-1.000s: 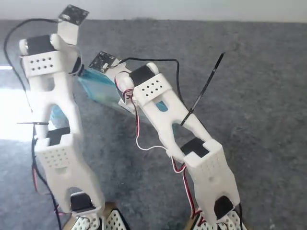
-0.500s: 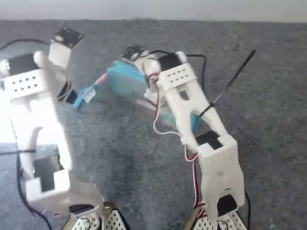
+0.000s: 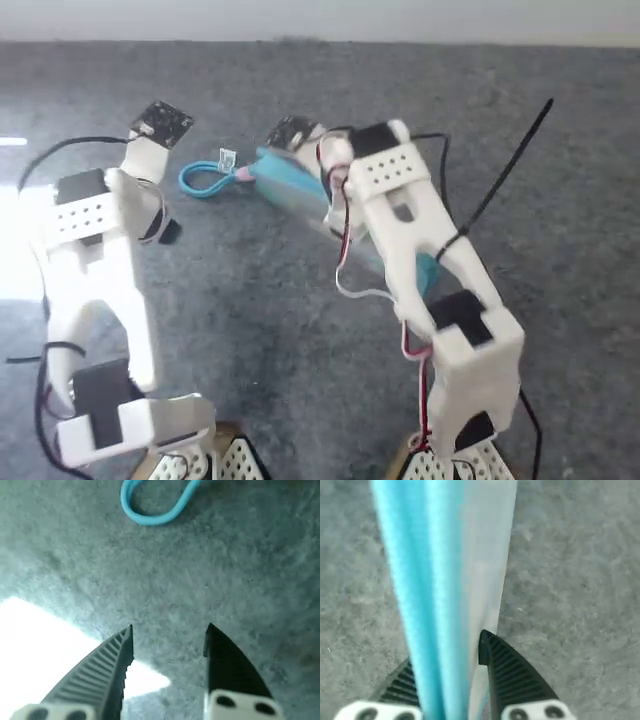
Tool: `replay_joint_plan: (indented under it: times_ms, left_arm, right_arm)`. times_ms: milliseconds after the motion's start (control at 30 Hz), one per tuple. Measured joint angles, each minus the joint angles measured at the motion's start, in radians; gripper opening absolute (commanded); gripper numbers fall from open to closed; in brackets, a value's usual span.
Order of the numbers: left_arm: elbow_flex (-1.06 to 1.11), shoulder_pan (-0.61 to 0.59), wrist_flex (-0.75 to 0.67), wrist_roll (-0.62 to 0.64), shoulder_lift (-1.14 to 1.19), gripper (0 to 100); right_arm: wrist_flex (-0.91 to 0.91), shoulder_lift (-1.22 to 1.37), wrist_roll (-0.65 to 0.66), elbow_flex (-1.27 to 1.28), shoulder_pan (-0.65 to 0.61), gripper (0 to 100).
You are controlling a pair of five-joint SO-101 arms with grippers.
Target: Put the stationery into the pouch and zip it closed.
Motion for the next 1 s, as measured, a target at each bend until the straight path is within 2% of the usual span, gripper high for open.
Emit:
replay_joint_plan:
  times_ms: [100, 200, 367, 567, 700, 1000]
  left_arm:
    - [0.002, 0.034, -0.083, -0.041, 0.000, 27]
    - [0.012, 0.092, -0.158, -0.055, 0.000, 32]
    - [0.012, 0.160, -0.269, -0.123, 0.069, 32]
    - [0.012, 0.209, -0.292, -0.273, 0.186, 32]
    - [0.012, 0.253, -0.321, -0.292, 0.201, 32]
    - [0.012, 0.304, -0.482, -0.292, 0.285, 32]
  right_arm:
    - [-0.084, -0.117, 0.032, 0.169, -0.006, 0.7]
    - [-0.091, -0.175, 0.043, 0.238, -0.005, 0.7]
    - [-0.091, -0.201, 0.092, 0.281, 0.026, 0.7]
    - [-0.091, -0.209, 0.141, 0.295, 0.043, 0.7]
    - [-0.091, -0.209, 0.153, 0.295, 0.043, 0.7]
    - [-0.091, -0.209, 0.153, 0.295, 0.043, 0.8]
